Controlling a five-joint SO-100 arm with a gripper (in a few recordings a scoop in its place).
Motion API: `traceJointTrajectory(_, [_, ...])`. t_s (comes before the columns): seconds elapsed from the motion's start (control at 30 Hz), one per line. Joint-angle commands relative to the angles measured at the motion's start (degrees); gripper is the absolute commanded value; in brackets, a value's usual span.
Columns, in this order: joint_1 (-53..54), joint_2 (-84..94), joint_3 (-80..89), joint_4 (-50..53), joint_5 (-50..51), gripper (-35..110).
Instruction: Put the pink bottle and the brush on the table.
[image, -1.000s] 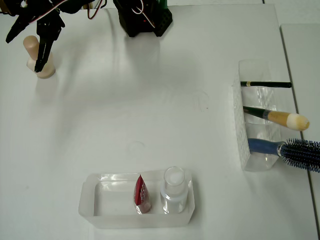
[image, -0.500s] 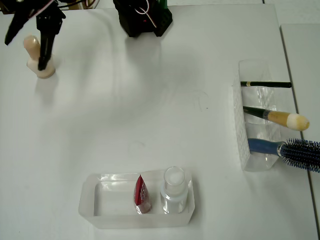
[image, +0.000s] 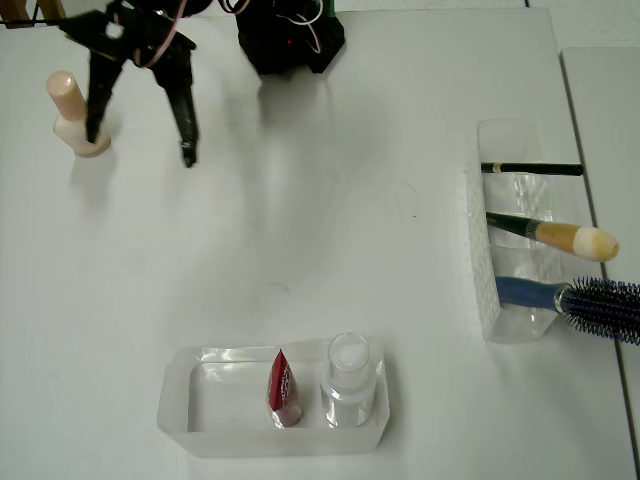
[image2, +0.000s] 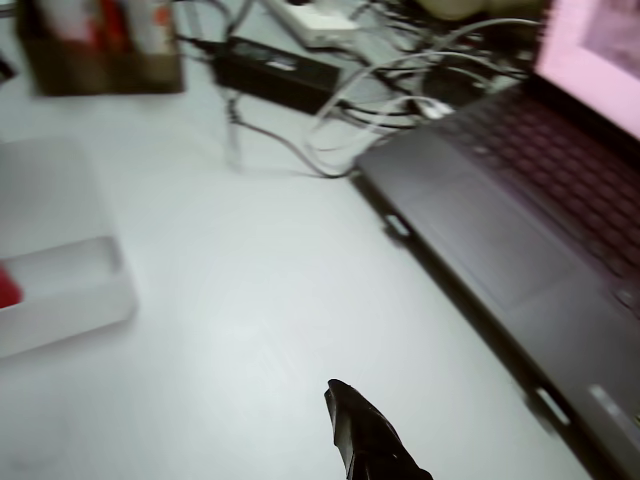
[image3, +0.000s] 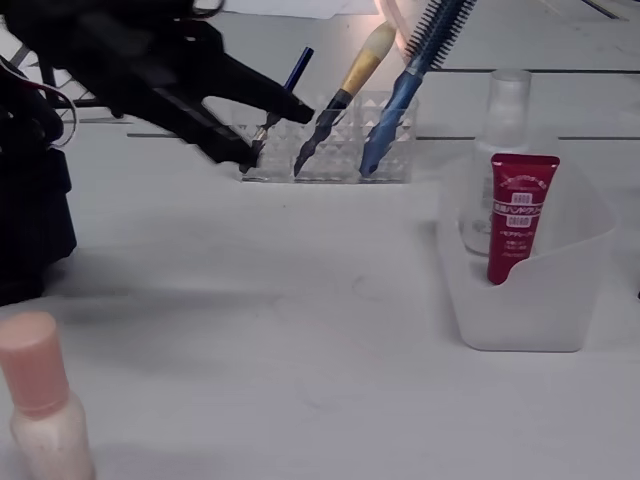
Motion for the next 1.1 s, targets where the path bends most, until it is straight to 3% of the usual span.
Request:
traceJointTrajectory(0.0, [-4.4, 2.5, -2.4, 1.3, 0.4, 52])
traceJointTrajectory(0.37, [-24.0, 1.1, -2.4, 0.4, 5.4, 47])
traceJointTrajectory(1.07, [-51.3, -23.7, -10.9, -19.1, 7.5, 43])
